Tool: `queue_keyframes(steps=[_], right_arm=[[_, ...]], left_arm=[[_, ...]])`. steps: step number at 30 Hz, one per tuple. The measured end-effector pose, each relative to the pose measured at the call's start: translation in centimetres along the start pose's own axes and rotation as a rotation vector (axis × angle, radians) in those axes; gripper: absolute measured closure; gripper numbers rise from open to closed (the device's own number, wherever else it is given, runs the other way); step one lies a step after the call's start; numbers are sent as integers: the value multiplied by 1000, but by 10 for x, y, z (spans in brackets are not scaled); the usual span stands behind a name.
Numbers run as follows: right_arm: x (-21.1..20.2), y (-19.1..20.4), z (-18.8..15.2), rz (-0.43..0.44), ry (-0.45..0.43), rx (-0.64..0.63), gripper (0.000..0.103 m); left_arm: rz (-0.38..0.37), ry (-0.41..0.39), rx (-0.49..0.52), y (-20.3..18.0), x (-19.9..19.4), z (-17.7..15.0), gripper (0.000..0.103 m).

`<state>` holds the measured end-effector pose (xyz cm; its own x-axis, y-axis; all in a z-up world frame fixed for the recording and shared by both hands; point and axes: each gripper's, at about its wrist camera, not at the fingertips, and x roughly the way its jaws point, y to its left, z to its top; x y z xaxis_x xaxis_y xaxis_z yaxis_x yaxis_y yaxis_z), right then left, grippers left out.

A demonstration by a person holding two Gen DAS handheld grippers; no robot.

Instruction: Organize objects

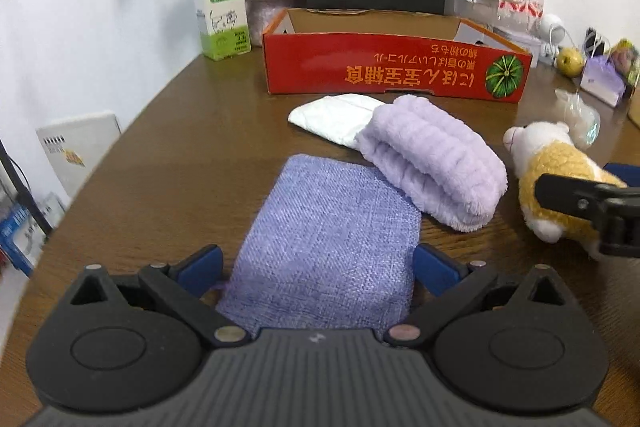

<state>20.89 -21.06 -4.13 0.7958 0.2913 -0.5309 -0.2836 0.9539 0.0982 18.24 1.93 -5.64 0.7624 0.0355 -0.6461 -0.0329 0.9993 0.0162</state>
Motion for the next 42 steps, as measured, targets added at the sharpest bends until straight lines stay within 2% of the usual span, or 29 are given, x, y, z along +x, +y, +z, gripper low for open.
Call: queue_keyframes(steps=[2, 4, 8, 14, 17, 21, 32, 37, 39, 41, 42], right_arm=[[5, 0, 1, -4, 8, -3, 2], [10, -1, 1, 4, 22, -14, 9], [13, -6, -1, 74, 43, -70, 21], [6, -12, -2, 159, 60, -264, 26], [3, -16, 3, 193, 80, -343, 26], [-2, -19, 3, 251, 86, -384, 26], [9, -27, -5, 289, 110, -302, 14], [13, -28, -7, 274, 124, -290, 17], [12, -27, -8, 270, 123, -291, 21], [10, -25, -9, 264, 123, -291, 23], [9, -25, -9, 265, 120, -291, 24]], left_arm=[[-4, -2, -10, 2, 0, -1, 0], [-5, -7, -9, 2, 0, -1, 0], [-12, -10, -13, 3, 0, -1, 0], [-9, -9, -15, 4, -1, -2, 0], [-8, -9, -15, 3, -1, -1, 0], [-8, -9, -16, 4, 0, -1, 0], [-17, -7, -2, 1, 1, -1, 0], [-19, -7, 1, 0, 1, 0, 0], [-19, -13, 5, -1, 0, -1, 6], [-22, -30, 10, -2, -3, -2, 22], [-24, -37, 11, -2, -5, -2, 26]])
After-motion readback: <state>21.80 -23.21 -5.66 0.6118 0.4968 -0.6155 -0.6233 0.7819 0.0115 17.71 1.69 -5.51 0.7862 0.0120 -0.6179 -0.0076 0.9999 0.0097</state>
